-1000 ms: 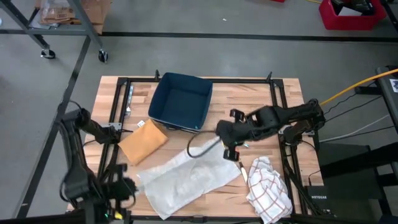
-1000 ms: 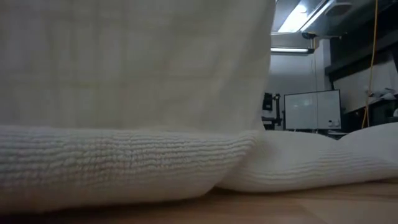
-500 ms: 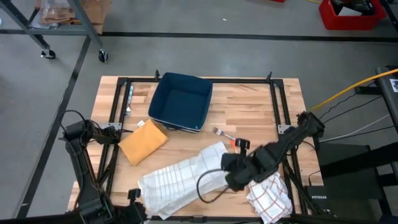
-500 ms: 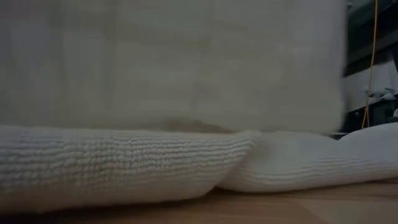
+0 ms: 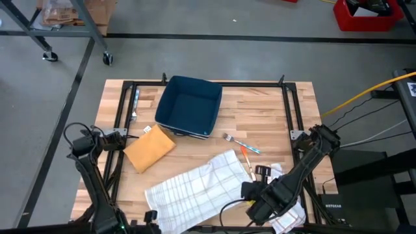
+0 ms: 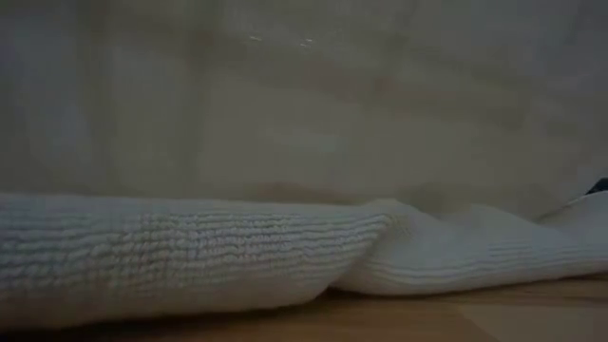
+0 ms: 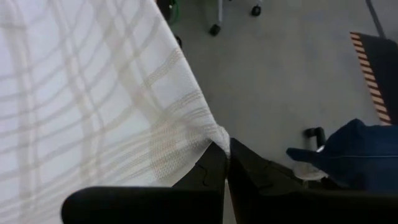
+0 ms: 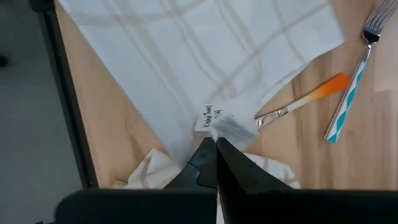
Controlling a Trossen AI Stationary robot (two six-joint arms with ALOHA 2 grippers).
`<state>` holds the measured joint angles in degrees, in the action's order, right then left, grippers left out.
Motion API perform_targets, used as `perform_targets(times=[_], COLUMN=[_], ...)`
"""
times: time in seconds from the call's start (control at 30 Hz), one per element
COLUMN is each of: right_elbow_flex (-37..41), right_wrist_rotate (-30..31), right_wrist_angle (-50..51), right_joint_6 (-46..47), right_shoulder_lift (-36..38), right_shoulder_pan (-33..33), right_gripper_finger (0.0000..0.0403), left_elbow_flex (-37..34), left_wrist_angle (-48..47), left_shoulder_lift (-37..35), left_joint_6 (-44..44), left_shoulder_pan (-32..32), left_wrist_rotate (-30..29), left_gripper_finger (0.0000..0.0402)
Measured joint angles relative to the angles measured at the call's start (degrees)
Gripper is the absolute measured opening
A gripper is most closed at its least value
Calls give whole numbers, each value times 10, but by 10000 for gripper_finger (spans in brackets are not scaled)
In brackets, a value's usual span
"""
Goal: Fold towel
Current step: Fold the top white patterned towel
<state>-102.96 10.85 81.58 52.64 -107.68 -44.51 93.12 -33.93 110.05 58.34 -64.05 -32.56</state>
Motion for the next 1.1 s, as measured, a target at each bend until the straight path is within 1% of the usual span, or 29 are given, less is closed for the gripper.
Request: perform_targets(times=[0.2,0.3,0.57,0.77,1.0,1.1], right_elbow_flex=[0,0,0,0,0,16], right_wrist_rotate=[2,16,9,-25,-13,-13], right_wrist_angle=[-4,-4,-4,-6,-4,-4], right_joint_6=[-4,-4,-5,-4,-5,-6], right_shoulder_lift=[0,-2,-2,-2,-2,-2], right_shoulder_pan=[0,7,28,20,30,38], right_gripper_finger=[0,0,0,0,0,0], left_elbow_flex=[0,0,0,0,0,1], left_wrist_angle=[36,28,31,66,63,46], left_shoulder_lift=[26,33,35,54,77,77], left_joint_6=[-3,-2,0,-2,8,9], left_shoulder_pan=[5,7,11,11,19,22], left_wrist_rotate=[23,24,24,23,21,-2], left_gripper_finger=[0,0,0,0,0,0])
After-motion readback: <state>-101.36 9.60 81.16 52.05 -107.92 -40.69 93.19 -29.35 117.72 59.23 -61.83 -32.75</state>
